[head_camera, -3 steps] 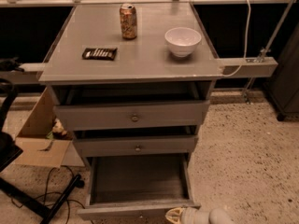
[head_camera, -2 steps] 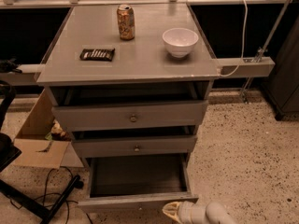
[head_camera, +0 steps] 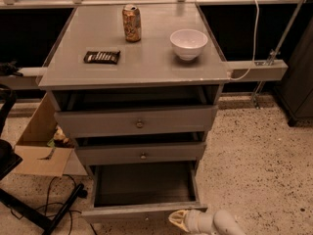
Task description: Close bottom drawer
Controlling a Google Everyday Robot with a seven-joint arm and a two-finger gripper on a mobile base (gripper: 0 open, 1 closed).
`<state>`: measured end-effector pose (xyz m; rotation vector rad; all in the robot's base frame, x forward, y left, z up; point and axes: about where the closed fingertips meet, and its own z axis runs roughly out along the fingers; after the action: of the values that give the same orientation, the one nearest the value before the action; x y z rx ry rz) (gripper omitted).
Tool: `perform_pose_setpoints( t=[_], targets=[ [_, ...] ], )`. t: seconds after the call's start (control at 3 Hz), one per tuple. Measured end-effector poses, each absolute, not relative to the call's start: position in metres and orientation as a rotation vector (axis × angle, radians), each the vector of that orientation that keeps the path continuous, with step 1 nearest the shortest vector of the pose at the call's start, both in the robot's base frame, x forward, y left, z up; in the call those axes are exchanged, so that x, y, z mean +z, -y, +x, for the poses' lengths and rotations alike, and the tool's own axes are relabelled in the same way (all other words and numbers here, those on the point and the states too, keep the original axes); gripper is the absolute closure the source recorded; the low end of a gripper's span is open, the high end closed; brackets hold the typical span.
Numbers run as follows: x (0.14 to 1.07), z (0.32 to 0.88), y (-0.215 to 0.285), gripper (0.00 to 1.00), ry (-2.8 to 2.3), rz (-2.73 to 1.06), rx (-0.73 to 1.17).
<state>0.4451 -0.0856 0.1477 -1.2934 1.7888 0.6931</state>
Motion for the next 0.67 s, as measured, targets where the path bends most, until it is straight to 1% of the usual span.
perform_pose_setpoints(
  t=[0.33, 0.67],
  targets=[
    [0.137, 0.463, 0.074, 1.00, -1.753, -1.301, 0.710],
    [0.140, 0.493, 0.076, 1.00, -1.738, -1.317, 0.683]
  ],
)
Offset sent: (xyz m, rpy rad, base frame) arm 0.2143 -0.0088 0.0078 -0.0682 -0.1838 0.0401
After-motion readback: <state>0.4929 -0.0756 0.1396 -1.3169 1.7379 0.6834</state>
